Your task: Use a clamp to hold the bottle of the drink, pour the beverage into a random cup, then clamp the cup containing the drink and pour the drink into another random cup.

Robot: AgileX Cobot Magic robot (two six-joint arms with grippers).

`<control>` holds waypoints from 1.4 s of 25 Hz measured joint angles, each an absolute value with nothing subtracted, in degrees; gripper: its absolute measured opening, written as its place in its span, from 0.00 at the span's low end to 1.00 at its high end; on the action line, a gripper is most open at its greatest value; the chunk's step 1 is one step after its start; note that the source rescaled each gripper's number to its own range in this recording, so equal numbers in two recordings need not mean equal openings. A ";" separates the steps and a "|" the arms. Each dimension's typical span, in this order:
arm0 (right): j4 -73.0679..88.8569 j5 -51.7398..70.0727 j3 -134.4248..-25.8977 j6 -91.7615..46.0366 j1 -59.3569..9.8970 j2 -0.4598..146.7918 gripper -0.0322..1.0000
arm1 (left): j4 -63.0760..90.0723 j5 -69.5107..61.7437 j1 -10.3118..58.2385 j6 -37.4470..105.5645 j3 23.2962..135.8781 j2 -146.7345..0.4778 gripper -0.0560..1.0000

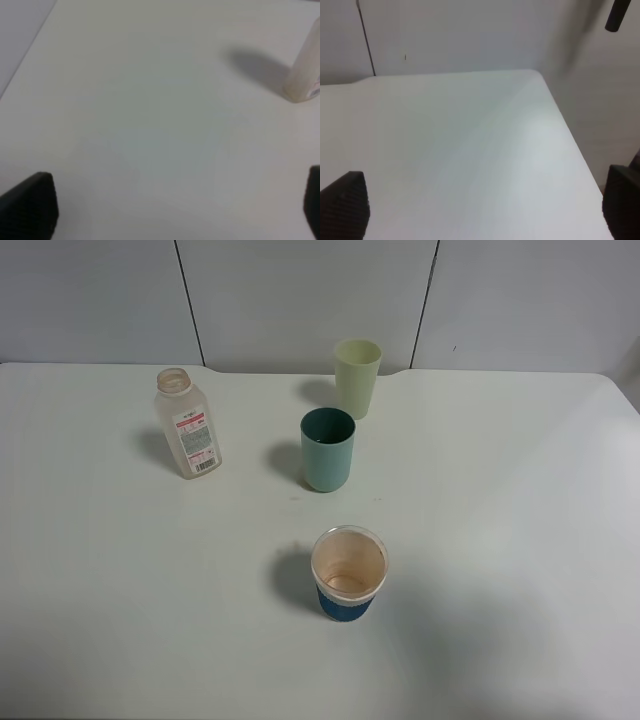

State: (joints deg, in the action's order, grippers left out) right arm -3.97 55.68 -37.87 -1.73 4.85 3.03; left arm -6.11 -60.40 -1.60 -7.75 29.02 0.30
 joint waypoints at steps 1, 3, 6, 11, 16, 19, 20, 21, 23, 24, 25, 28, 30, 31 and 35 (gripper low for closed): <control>-3.97 56.14 -37.87 -1.73 4.85 2.20 0.96 | -6.11 -60.40 -1.60 -7.75 29.02 0.30 1.00; -3.97 57.19 -37.87 -1.73 4.85 0.62 0.96 | -6.11 -60.40 -1.60 -7.75 29.02 0.30 1.00; -3.97 59.24 -37.87 -1.73 4.85 -0.15 0.96 | -6.11 -60.40 -1.60 -7.75 29.02 0.30 1.00; -3.97 63.93 -37.39 -1.85 4.79 -0.15 0.96 | -6.11 -60.40 -1.60 -7.75 29.02 0.30 1.00; -3.89 64.61 -31.94 -2.91 4.79 -0.15 0.96 | -6.11 -60.40 -1.60 -7.75 29.02 0.30 1.00; -2.83 63.90 -30.03 -3.39 4.79 -0.15 0.96 | -6.11 -60.40 -1.60 -7.75 29.02 0.30 1.00; -2.23 63.10 -29.70 -3.41 4.79 -0.15 0.96 | -6.11 -60.40 -1.60 -7.75 29.02 0.30 1.00; -1.32 62.18 -29.16 -3.52 4.79 -0.15 0.96 | -6.11 -60.40 -1.60 -7.75 29.02 0.30 1.00; -0.35 61.55 -29.05 -3.83 4.79 -0.15 0.96 | -6.11 -60.40 -1.60 -7.75 29.02 0.30 1.00; 0.00 61.49 -29.04 -3.95 4.79 -0.15 0.96 | -6.11 -60.40 -1.60 -7.75 29.02 0.30 1.00; 0.00 61.46 -28.91 -3.95 4.79 -0.15 0.96 | -6.11 -60.40 -1.60 -7.75 29.02 0.30 1.00; 0.00 61.37 -28.75 -3.95 4.79 -0.15 0.96 | -6.11 -60.40 -1.60 -7.75 29.02 0.30 1.00; 0.00 61.37 -28.74 -3.95 4.79 -0.15 0.96 | -6.11 -60.40 -1.60 -7.75 29.02 0.30 1.00; 0.00 61.37 -28.74 -3.95 4.79 -0.15 0.96 | -6.11 -60.40 -1.60 -7.75 29.02 0.30 1.00; 0.00 61.37 -28.74 -3.89 4.79 -0.15 0.96 | -6.11 -60.40 -1.60 -7.75 29.02 0.30 1.00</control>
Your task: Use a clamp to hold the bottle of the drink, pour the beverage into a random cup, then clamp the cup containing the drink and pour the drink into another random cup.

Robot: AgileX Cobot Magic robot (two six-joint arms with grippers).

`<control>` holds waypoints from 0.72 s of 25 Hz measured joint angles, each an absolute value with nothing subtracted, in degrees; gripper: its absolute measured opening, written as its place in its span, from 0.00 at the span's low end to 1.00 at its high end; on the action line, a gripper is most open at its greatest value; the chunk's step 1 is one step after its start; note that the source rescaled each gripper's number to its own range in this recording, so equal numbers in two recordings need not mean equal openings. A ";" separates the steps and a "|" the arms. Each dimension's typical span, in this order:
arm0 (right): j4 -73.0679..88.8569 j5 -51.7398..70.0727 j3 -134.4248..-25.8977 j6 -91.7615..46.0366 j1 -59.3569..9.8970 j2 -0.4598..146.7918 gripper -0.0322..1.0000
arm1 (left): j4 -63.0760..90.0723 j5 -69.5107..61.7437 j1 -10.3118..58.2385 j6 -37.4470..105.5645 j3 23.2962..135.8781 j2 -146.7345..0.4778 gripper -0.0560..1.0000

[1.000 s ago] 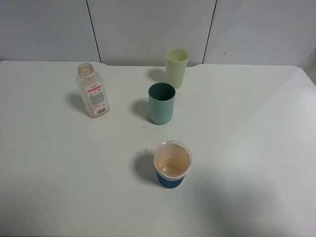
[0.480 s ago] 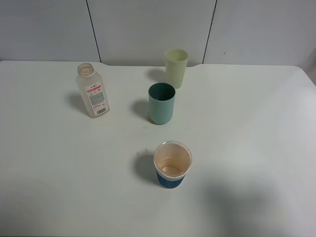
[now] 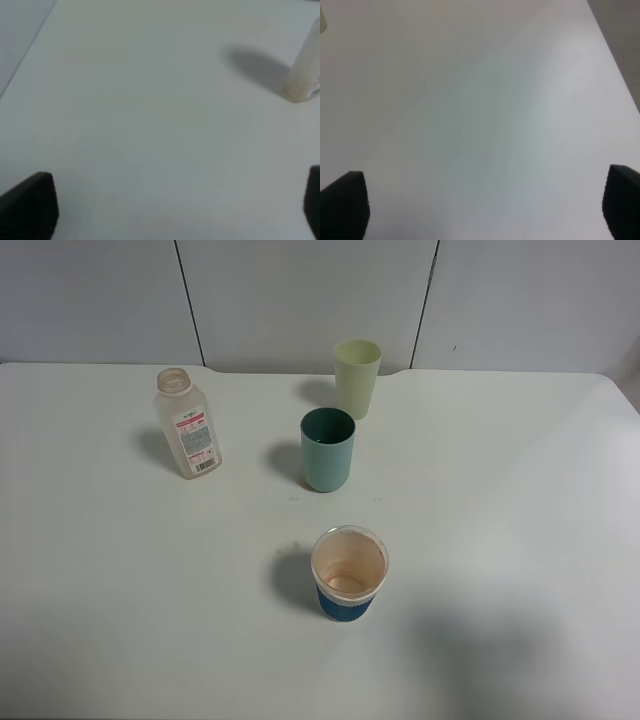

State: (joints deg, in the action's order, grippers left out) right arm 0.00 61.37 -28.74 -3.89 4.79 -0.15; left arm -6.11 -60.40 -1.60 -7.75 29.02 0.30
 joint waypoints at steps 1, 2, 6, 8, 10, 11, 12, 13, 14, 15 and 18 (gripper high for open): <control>0.00 61.37 -28.74 -3.89 4.79 -0.15 0.96 | -6.11 -60.40 -1.60 -7.75 29.02 0.30 1.00; 0.00 61.37 -28.74 -3.89 4.79 -0.15 0.96 | -6.11 -60.40 -1.60 -7.75 29.02 0.30 1.00; 0.00 61.37 -28.74 -3.89 4.79 -0.15 0.96 | -6.11 -60.40 -1.60 -7.75 29.02 0.30 1.00; 0.00 61.37 -28.74 -3.89 4.79 -0.15 0.96 | -6.11 -60.40 -1.60 -7.75 29.02 0.30 1.00; 0.00 61.37 -28.74 -3.86 4.79 -0.15 0.96 | -6.11 -60.40 -1.60 -7.75 29.02 0.30 1.00; 0.00 61.37 -28.74 -3.86 4.79 -0.15 0.96 | -6.11 -60.40 -1.60 -7.75 29.02 0.30 1.00; 0.00 61.37 -28.74 -3.86 4.79 -0.15 0.96 | -6.11 -60.40 -1.60 -7.75 29.02 0.30 1.00; 0.00 61.37 -28.74 -3.86 4.79 -0.15 0.96 | -6.11 -60.40 -1.60 -7.75 29.02 0.30 1.00; 0.00 61.37 -28.74 -3.86 4.79 -0.15 0.96 | -6.11 -60.40 -1.60 -7.75 29.02 0.30 1.00; 0.00 61.37 -28.74 -3.86 4.79 -0.15 0.96 | -6.11 -60.40 -1.60 -7.75 29.02 0.30 1.00; 0.00 61.37 -28.74 -3.86 4.79 -0.15 0.96 | -6.11 -60.40 -1.60 -7.75 29.02 0.30 1.00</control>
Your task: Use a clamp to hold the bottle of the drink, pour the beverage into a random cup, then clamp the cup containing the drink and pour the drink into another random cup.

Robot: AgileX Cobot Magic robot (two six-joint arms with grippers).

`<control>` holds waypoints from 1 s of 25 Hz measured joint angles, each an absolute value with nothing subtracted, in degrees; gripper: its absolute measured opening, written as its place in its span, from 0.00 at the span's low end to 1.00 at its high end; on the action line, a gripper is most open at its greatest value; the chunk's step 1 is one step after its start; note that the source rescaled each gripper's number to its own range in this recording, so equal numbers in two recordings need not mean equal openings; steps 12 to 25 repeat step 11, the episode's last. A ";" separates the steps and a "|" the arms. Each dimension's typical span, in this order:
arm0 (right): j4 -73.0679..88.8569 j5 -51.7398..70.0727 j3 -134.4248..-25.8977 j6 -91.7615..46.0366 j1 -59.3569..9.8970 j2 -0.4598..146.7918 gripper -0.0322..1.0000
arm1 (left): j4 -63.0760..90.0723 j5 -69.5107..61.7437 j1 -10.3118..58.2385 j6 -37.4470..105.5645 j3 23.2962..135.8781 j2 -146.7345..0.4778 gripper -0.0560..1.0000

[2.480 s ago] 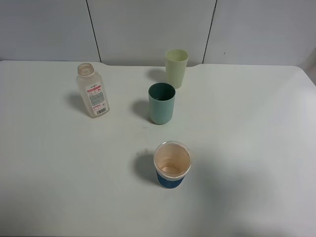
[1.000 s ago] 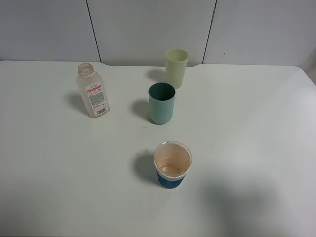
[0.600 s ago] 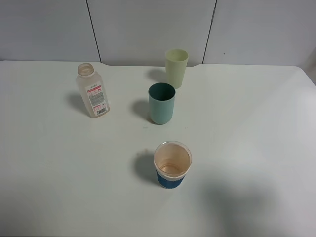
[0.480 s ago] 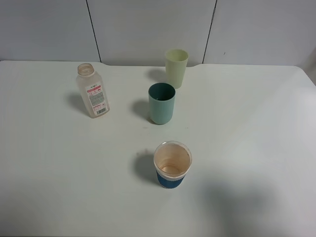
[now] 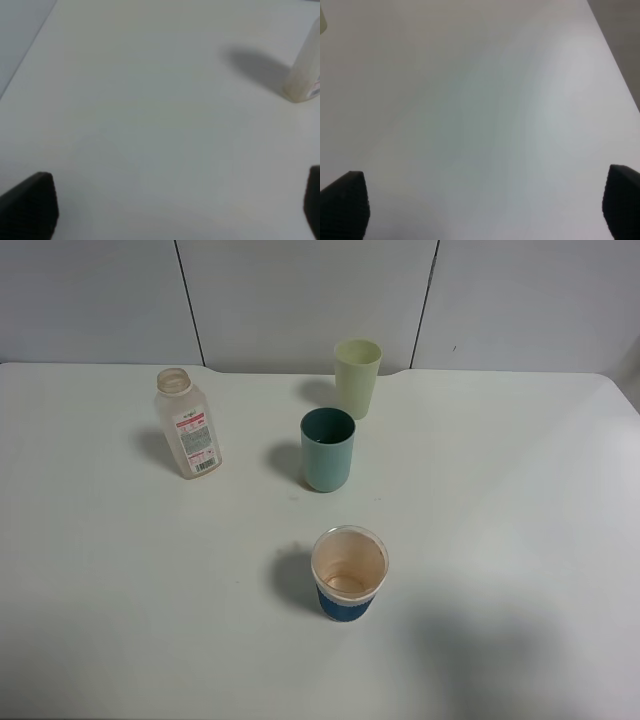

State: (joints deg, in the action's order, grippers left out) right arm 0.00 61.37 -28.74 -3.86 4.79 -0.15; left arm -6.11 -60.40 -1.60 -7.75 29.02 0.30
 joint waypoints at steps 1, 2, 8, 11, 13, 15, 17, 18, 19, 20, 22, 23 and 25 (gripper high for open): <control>0.00 61.37 -28.74 -3.86 4.79 -0.15 0.96 | -6.11 -60.40 -1.60 -7.75 29.02 0.30 1.00; 0.00 61.37 -28.74 -3.86 4.79 -0.15 0.96 | -6.11 -60.40 -1.60 -7.75 29.02 0.30 1.00; 0.00 61.37 -28.74 -3.86 4.79 -0.15 0.96 | -6.11 -60.40 -1.60 -7.75 29.02 0.30 1.00; 0.00 61.37 -28.74 -3.86 4.79 -0.15 0.96 | -6.11 -60.40 -1.60 -7.75 29.02 0.30 1.00; 0.00 61.37 -28.74 -3.86 4.79 -0.15 0.96 | -6.11 -60.40 -1.60 -7.75 29.02 0.30 1.00; 0.00 61.37 -28.74 -3.86 4.79 -0.15 0.96 | -6.11 -60.40 -1.60 -7.75 29.02 0.30 1.00; 0.00 61.37 -28.74 -3.86 4.79 -0.15 0.96 | -6.11 -60.40 -1.60 -7.75 29.02 0.30 1.00; 0.00 61.37 -28.74 -3.86 4.79 -0.15 0.96 | -6.11 -60.40 -1.60 -7.75 29.02 0.30 1.00; 0.00 61.37 -28.74 -3.86 4.79 -0.15 0.96 | -6.11 -60.40 -1.60 -7.75 29.02 0.30 1.00; 0.00 61.37 -28.74 -3.86 4.79 -0.15 0.96 | -6.11 -60.40 -1.60 -7.75 29.02 0.30 1.00; 0.00 61.37 -28.74 -3.86 4.79 -0.15 0.96 | -6.11 -60.40 -1.60 -7.75 29.02 0.30 1.00; 0.00 61.37 -28.74 -3.86 4.79 -0.15 0.96 | -6.11 -60.40 -1.60 -7.75 29.02 0.30 1.00; 0.00 61.37 -28.74 -3.86 4.79 -0.15 0.96 | -6.11 -60.40 -1.60 -7.75 29.02 0.30 1.00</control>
